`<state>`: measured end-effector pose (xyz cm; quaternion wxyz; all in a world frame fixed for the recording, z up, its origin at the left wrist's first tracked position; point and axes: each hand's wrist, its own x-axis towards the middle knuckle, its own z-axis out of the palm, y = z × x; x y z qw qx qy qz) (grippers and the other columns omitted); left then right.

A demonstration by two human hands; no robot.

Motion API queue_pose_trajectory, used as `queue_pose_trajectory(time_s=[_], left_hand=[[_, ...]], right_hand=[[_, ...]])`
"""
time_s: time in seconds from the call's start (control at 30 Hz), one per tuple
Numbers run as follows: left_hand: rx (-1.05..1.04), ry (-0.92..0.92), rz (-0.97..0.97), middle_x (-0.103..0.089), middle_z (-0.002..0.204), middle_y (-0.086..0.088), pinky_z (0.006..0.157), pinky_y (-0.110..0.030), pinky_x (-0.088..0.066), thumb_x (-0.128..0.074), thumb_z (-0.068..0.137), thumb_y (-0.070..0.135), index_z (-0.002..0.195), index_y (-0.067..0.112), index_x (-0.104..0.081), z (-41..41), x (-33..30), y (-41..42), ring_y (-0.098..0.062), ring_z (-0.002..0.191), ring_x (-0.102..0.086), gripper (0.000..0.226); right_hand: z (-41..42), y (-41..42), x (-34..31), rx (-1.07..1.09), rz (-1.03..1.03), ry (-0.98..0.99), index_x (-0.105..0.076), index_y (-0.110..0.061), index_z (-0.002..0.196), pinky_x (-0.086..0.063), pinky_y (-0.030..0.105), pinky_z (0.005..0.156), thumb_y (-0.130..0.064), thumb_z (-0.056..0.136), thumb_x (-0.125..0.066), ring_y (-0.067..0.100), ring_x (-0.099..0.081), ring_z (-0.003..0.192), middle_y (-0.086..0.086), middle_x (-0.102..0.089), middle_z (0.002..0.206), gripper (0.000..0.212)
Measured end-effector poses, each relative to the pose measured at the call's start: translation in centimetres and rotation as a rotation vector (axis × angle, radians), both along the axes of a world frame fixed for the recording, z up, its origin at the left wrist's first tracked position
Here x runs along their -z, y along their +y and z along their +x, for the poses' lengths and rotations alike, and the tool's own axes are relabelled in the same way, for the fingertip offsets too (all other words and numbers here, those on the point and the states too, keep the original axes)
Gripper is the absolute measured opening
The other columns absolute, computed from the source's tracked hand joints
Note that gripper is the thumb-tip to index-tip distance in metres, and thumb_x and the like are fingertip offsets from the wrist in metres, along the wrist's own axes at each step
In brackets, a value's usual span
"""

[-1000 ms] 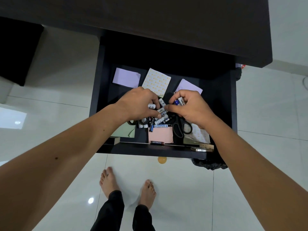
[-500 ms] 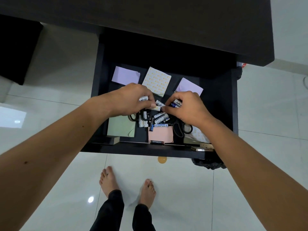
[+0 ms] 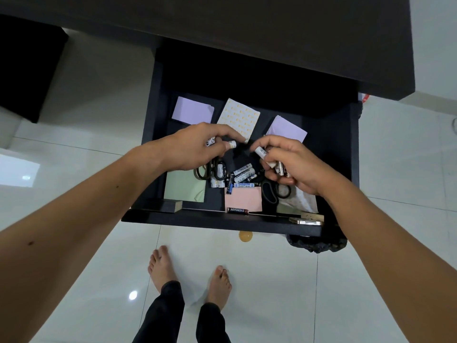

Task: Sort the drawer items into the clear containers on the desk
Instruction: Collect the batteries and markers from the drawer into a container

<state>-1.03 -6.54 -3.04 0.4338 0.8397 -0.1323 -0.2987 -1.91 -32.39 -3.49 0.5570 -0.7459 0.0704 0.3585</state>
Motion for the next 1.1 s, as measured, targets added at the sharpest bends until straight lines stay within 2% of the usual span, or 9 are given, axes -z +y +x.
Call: queue_pose_trajectory(time_s=[0.1,0.2,0.3,0.4,0.53,0.73,0.87,1.0,1.1], left_hand=[[-0.027,0.012,-0.009,-0.066,0.098,0.013,0.075,-0.035,-0.057,-0.062,0.104,0.04,0.114,0.046,-0.068,-0.2,0.2,-0.1,-0.007,0.083,-0.067,0.013],[-0.048,-0.001,-0.013,-0.068,0.097,0.004,0.067,-0.036,-0.056,-0.076,0.093,0.044,0.101,0.037,-0.062,-0.1,0.3,-0.1,-0.014,0.071,-0.063,0.018],[-0.041,-0.023,0.029,-0.066,0.084,0.01,0.062,-0.033,-0.058,-0.082,0.089,0.04,0.092,0.029,-0.058,-0.2,0.3,-0.1,-0.014,0.063,-0.067,0.026],[-0.005,-0.053,0.09,-0.064,0.075,0.016,0.057,-0.03,-0.052,-0.087,0.082,0.041,0.082,0.025,-0.056,-0.3,0.3,-0.2,-0.011,0.059,-0.06,0.035],[0.042,-0.041,0.084,-0.07,0.079,0.004,0.063,-0.031,-0.054,-0.093,0.075,0.038,0.078,0.024,-0.064,-0.5,0.1,-0.3,-0.012,0.07,-0.065,0.033],[0.042,-0.063,0.055,-0.064,0.071,0.029,0.071,-0.019,-0.046,-0.093,0.075,0.041,0.101,0.034,-0.076,-0.4,0.3,-0.7,0.008,0.073,-0.06,0.031],[0.044,-0.161,0.182,-0.064,0.103,0.025,0.097,-0.032,-0.05,-0.087,0.081,0.047,0.121,0.041,-0.074,0.0,0.8,-1.1,-0.008,0.112,-0.059,0.042],[0.193,-0.278,0.321,-0.072,0.124,0.012,0.089,-0.031,-0.046,-0.082,0.085,0.052,0.128,0.052,-0.068,0.6,1.2,-1.9,-0.011,0.112,-0.059,0.045],[0.259,-0.342,0.394,-0.072,0.127,0.016,0.087,-0.029,-0.039,-0.077,0.088,0.055,0.131,0.054,-0.065,1.0,1.0,-2.3,-0.013,0.117,-0.057,0.045]], right_hand=[[0.0,-0.2,-0.1,-0.034,-0.042,-0.067,-0.063,-0.017,0.092,-0.026,0.02,0.037,-0.01,0.099,-0.068,0.02,-0.054,0.053,0.003,-0.058,0.069,0.011],[0.0,-0.3,0.1,-0.221,-0.228,-0.299,-0.066,-0.019,0.082,-0.047,0.025,0.059,-0.031,0.085,-0.087,0.017,-0.062,0.061,-0.004,-0.065,0.07,0.024],[-0.1,-0.1,0.5,-0.368,-0.365,-0.398,-0.081,-0.037,0.093,-0.055,0.033,0.088,-0.039,0.078,-0.091,0.004,-0.068,0.094,-0.018,-0.075,0.096,0.018],[-0.3,0.3,0.7,-0.496,-0.451,-0.481,-0.081,-0.04,0.104,-0.054,0.041,0.092,-0.037,0.082,-0.088,0.009,-0.065,0.104,-0.015,-0.073,0.102,0.024],[0.1,0.6,1.1,-0.617,-0.544,-0.51,-0.077,-0.037,0.108,-0.053,0.042,0.092,-0.046,0.082,-0.086,0.014,-0.061,0.107,-0.012,-0.068,0.106,0.029],[-0.1,0.1,0.4,-0.504,-0.479,-0.518,-0.071,-0.028,0.094,-0.045,0.033,0.075,-0.039,0.081,-0.089,0.012,-0.058,0.089,-0.008,-0.065,0.095,0.024],[-0.4,-1.6,-0.3,-0.358,-0.424,-0.439,-0.072,-0.033,0.095,-0.053,0.035,0.076,-0.034,0.086,-0.085,0.015,-0.067,0.084,-0.008,-0.072,0.093,0.016],[-0.7,-2.7,-1.2,-0.314,-0.245,-0.323,-0.07,-0.041,0.131,-0.052,0.021,0.067,-0.021,0.102,-0.067,0.011,-0.061,0.063,-0.013,-0.067,0.089,0.034],[-1.0,-3.1,-0.9,-0.247,-0.184,-0.228,-0.075,-0.03,0.12,-0.041,0.02,0.052,-0.017,0.106,-0.062,0.014,-0.046,0.054,-0.016,-0.057,0.061,0.024]])
